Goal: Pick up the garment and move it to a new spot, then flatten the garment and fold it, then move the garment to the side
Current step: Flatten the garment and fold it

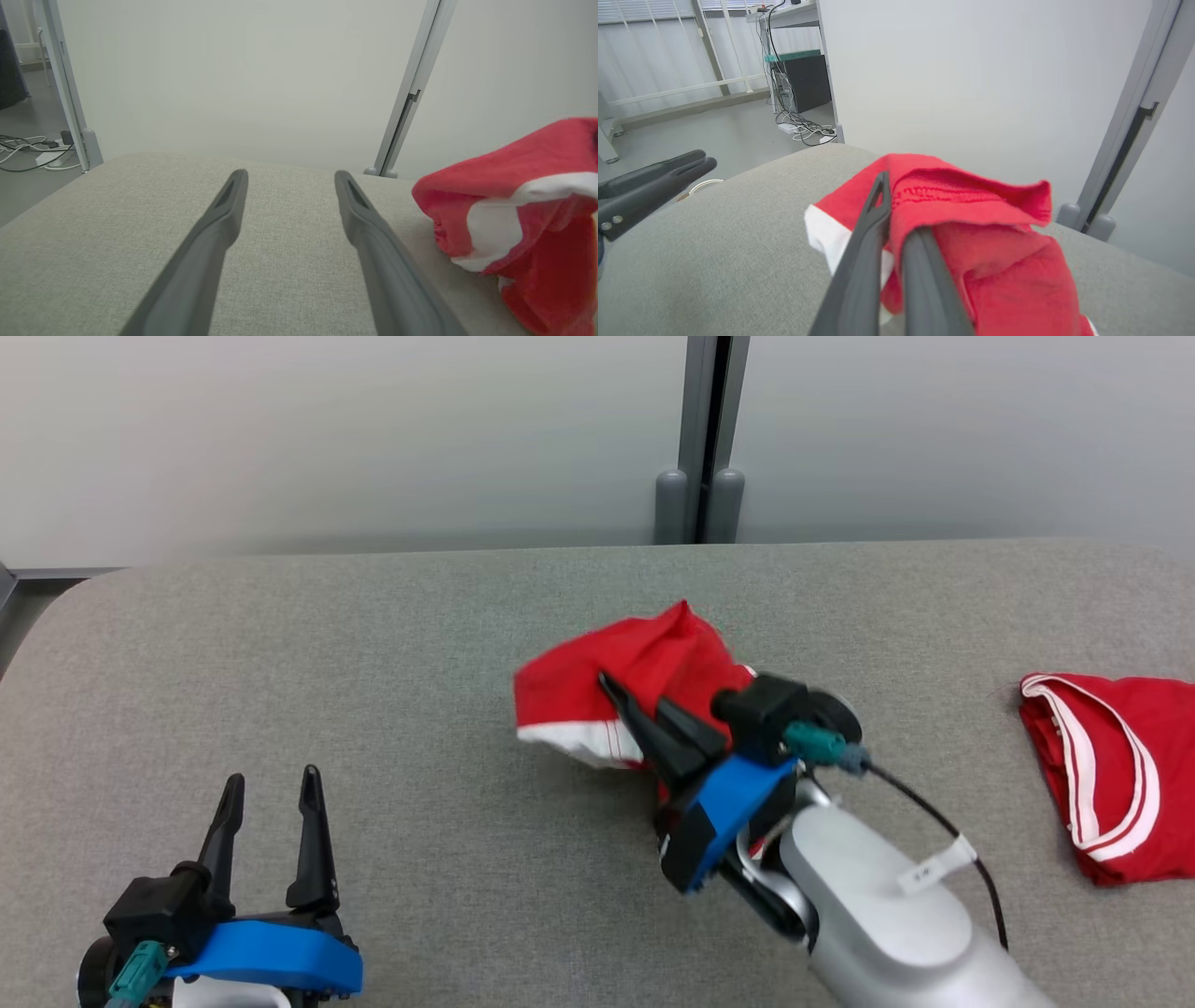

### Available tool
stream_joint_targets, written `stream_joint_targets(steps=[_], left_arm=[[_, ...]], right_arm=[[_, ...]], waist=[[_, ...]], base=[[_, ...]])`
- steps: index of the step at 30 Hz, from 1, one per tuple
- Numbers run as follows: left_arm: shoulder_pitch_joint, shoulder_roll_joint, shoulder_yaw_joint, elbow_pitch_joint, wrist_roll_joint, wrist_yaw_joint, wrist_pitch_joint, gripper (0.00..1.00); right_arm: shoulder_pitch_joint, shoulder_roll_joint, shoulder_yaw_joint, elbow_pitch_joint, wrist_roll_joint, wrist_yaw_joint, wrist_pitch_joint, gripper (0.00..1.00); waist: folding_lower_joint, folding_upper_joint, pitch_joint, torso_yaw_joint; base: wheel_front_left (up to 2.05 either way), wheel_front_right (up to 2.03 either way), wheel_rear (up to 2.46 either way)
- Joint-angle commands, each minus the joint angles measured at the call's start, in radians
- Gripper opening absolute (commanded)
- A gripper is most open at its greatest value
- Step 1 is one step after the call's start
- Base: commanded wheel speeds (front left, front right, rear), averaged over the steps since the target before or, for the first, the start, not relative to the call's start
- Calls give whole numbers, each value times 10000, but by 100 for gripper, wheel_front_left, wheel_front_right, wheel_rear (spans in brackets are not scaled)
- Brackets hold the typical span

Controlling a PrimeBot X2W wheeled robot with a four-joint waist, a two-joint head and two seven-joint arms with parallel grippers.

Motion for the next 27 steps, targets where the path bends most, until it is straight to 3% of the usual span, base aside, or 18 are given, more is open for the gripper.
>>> stream_joint_targets(steps=[1,8,15,20,27], left_arm=[[-49,57,14,-64,29,61,-40,100],[-209,88,-83,-109,28,5,-40,100],[-153,161,-114,-178,55,56,-56,100],[-91,145,-191,-206,25,53,-15,100],[-250,136,-277,-189,8,11,-22,100]], right_arm=[[-389,-99,56,-179,-4,5,95,0],[-2808,-304,1168,-902,987,3,257,0],[-4301,-492,1019,-1662,2512,3,-618,0],[-3282,-1220,783,-954,2767,3,-556,0],[-1014,-1875,-364,1348,2853,5,-565,0]], waist=[[0,0,12,-8],[0,0,86,72],[0,0,116,73],[0,0,145,-26],[0,0,247,-92]], base=[[0,0,0],[0,0,0],[0,0,0],[0,0,0],[0,0,0]])
